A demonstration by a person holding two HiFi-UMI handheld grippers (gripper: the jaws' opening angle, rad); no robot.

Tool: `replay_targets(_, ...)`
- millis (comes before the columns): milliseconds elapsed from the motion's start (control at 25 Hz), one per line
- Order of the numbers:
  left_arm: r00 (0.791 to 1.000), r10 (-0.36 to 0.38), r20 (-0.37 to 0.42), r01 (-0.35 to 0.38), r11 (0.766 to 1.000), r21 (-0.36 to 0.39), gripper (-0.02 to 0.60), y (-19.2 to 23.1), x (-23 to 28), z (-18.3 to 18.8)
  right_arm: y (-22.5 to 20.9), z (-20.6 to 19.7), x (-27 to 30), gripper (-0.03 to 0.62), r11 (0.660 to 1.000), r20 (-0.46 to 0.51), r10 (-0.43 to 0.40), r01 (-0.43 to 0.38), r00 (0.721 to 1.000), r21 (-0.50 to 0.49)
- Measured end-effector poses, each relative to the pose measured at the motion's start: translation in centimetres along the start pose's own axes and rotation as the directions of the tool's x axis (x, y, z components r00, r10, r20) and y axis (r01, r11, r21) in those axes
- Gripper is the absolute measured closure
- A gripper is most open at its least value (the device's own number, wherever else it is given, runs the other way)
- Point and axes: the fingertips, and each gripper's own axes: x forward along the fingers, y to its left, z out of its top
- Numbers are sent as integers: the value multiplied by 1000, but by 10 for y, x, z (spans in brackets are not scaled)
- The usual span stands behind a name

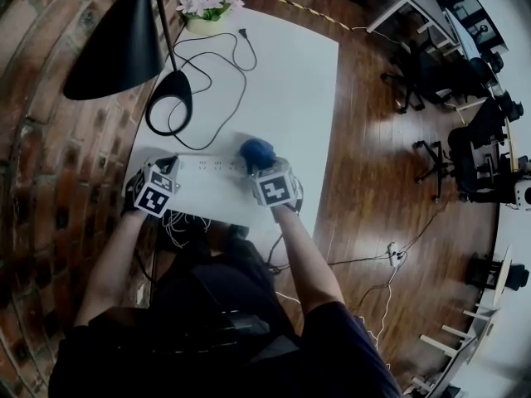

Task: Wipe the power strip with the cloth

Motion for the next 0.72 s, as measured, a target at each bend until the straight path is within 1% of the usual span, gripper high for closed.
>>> replay_targets(120, 1000, -14, -17, 14, 1000, -6, 574, 0, 0, -3, 10, 8, 3, 526, 997, -17, 3, -4, 1000, -75)
replay_targets(240, 1000, -26, -15, 26, 1000, -8, 574, -1, -1, -5, 15, 13, 2, 526, 987, -27, -12, 7, 1000, -160)
replay_targets(360, 999, -36, -25, 36, 999, 4, 575, -2, -2, -7, 23, 20, 1, 526, 968, -37, -35, 25, 999, -250)
replay_targets(480, 999, -33, -21, 33, 999, 22, 575, -2, -2, -6, 36, 24, 1, 528, 939, -37, -51, 35, 998, -343)
replay_targets(560, 999, -34, -15, 35, 999, 19, 575, -2, -1, -5, 45, 27, 3, 528, 931, -29, -43, 30, 999, -363)
replay_targets(720, 1000, -28, 2, 28, 1000, 13, 575, -2, -3, -3, 65, 36, 8, 527, 928, -10, -20, 14, 1000, -372)
